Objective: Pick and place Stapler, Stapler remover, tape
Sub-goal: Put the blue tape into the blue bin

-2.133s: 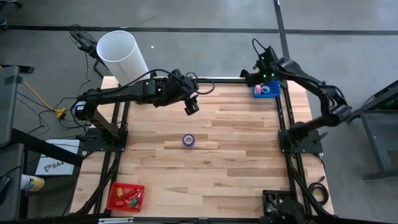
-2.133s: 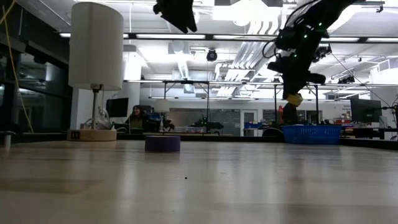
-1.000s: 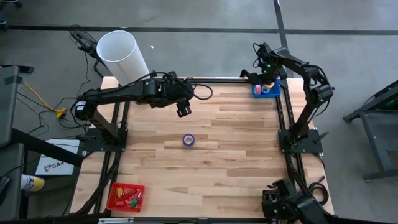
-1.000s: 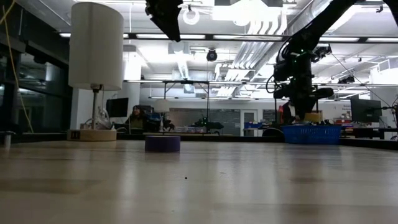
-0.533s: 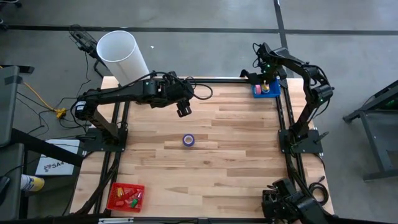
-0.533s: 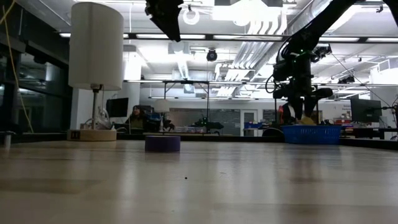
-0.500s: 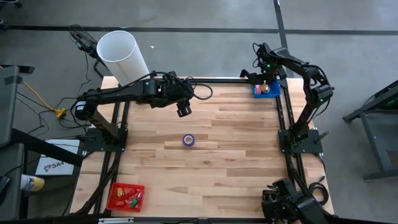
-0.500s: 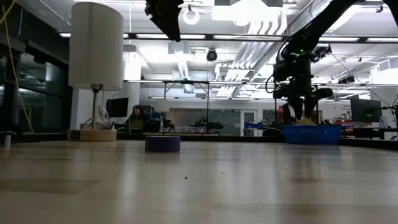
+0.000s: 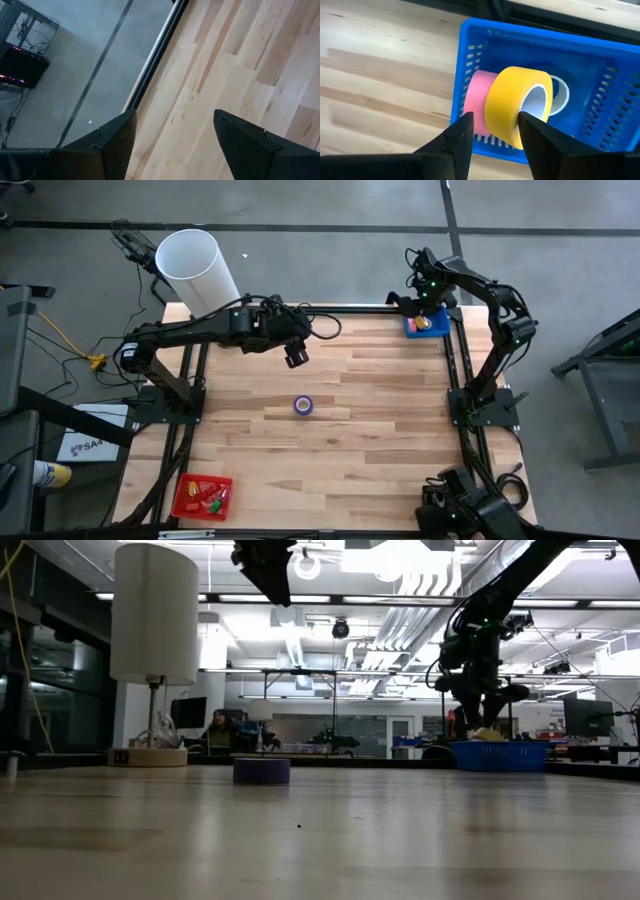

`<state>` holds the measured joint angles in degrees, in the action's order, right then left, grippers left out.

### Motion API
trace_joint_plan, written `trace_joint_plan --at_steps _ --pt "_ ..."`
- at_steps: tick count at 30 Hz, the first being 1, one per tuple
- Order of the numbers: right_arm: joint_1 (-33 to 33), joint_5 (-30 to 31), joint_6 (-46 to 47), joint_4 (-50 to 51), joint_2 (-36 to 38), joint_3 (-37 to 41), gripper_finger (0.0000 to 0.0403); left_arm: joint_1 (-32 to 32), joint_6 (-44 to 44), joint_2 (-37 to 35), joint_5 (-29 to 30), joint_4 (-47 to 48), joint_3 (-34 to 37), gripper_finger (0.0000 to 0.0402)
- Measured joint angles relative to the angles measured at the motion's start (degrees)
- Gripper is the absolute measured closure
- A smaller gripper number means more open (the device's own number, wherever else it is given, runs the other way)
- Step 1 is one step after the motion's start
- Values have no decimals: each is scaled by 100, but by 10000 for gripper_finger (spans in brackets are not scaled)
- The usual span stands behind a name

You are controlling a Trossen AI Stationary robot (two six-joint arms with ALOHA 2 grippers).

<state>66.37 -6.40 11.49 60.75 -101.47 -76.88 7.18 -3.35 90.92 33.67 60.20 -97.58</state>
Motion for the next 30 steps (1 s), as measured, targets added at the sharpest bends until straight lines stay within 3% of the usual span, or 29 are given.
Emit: trace_joint_plan --at_steps 6,18,30 --pt "0 -369 -18 -197 1 0 255 0 -147 -7 2 52 0 142" --pt "-10 -327 -52 -441 680 0 253 0 -493 -14 2 218 0 142" --pt "-409 -480 -154 -897 1707 0 253 0 -1688 -14 -332 1065 0 142"
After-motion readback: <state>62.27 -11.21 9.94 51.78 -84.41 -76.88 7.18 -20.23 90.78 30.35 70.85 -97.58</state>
